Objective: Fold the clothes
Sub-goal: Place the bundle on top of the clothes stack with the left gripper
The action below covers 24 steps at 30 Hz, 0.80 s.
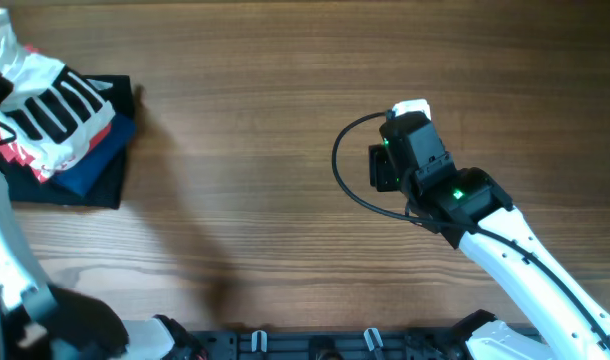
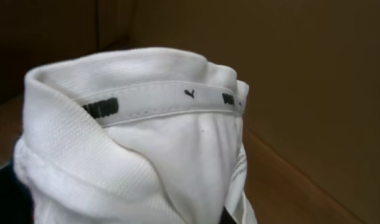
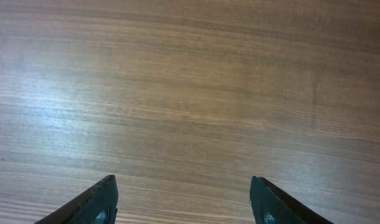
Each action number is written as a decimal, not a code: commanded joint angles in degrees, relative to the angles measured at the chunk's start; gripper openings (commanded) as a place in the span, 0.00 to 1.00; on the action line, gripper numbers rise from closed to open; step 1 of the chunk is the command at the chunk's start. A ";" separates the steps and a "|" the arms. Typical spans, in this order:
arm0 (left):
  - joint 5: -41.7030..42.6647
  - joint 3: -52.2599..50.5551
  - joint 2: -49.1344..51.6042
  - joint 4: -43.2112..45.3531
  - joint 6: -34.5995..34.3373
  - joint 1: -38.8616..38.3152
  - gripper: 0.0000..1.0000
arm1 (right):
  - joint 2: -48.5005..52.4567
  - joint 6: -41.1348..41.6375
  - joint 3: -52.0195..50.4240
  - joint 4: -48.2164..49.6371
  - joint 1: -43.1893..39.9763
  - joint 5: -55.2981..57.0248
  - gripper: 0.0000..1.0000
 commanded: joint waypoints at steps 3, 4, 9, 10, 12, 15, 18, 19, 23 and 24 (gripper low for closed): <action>-0.94 1.16 8.09 4.92 -3.10 3.52 0.05 | -0.70 -0.24 0.44 -1.64 -0.24 0.76 0.69; -0.94 1.16 8.83 5.46 -3.13 3.80 0.33 | -0.70 -0.22 0.44 -1.75 -0.24 0.74 0.69; -0.90 2.27 9.35 2.27 -6.54 7.56 1.00 | -0.70 -0.20 0.44 -0.39 -0.24 -3.48 0.99; -0.87 3.30 9.25 0.85 -6.49 8.15 1.00 | -0.70 -0.26 0.44 -0.22 -0.24 -4.44 1.00; -0.87 6.29 8.59 -3.15 -5.46 8.55 1.00 | -0.70 -0.33 0.46 0.15 -0.24 -6.51 1.00; -0.94 9.29 6.27 -6.56 -4.15 7.34 1.00 | -0.70 -0.13 0.48 1.51 -0.24 -8.24 1.00; -2.08 10.62 2.95 -7.91 -4.81 4.39 0.99 | -0.72 -0.20 1.03 2.03 -0.24 -9.16 1.00; -3.76 10.62 1.75 -8.35 -4.79 3.13 1.00 | -0.76 -0.22 1.18 2.01 -0.24 -9.16 1.00; -9.64 10.62 -2.27 -11.96 -3.23 -2.12 1.00 | -0.94 -0.28 1.27 2.51 -0.66 -8.48 1.00; -9.70 10.62 -3.34 -13.57 -3.23 -3.82 1.00 | -0.98 -0.09 1.31 2.69 -1.27 -8.52 1.00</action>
